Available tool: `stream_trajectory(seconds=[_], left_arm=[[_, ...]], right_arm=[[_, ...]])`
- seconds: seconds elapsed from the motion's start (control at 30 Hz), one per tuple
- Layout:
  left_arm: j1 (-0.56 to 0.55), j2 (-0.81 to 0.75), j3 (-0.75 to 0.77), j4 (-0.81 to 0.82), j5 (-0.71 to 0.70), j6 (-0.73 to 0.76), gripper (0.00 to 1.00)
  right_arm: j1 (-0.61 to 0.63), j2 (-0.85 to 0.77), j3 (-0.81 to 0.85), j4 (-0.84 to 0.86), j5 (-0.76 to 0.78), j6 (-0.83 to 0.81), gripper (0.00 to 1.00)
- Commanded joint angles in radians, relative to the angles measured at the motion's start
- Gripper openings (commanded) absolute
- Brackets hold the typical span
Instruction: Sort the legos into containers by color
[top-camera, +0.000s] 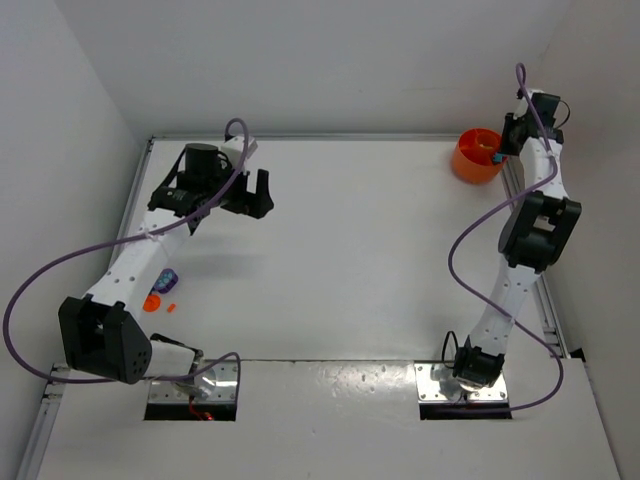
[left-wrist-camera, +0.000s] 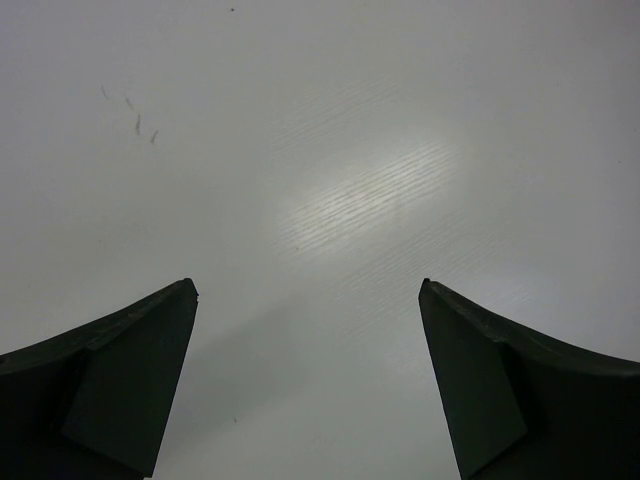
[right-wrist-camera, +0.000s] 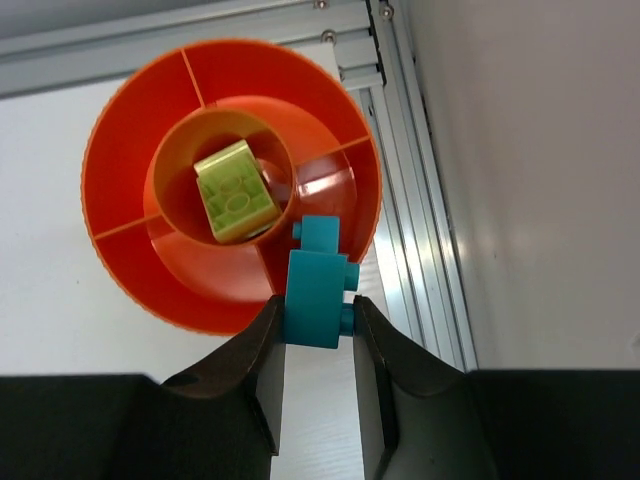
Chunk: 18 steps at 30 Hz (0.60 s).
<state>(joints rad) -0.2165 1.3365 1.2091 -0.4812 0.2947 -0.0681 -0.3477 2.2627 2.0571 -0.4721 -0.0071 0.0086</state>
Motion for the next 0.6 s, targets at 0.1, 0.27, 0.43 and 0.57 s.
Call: stream_trajectory(seconds=[0.1,0.27,0.43,0.57], left_arm=[[-0.006,0.001,0.013,0.029,-0.002,-0.010,1.00],[-0.006,0.010,0.013,0.038,-0.002,-0.010,1.00],[-0.006,0.010,0.013,0.038,0.008,-0.010,1.00],[-0.006,0.020,0.013,0.038,0.008,-0.010,1.00]], right_arm=[[-0.005,0.044,0.081,0.067,0.024,0.019,0.00],[-0.005,0.075,0.116,0.076,0.045,0.019,0.00],[-0.005,0.106,0.155,0.086,0.055,0.019,0.00],[0.004,0.116,0.164,0.095,0.074,0.019,0.00]])
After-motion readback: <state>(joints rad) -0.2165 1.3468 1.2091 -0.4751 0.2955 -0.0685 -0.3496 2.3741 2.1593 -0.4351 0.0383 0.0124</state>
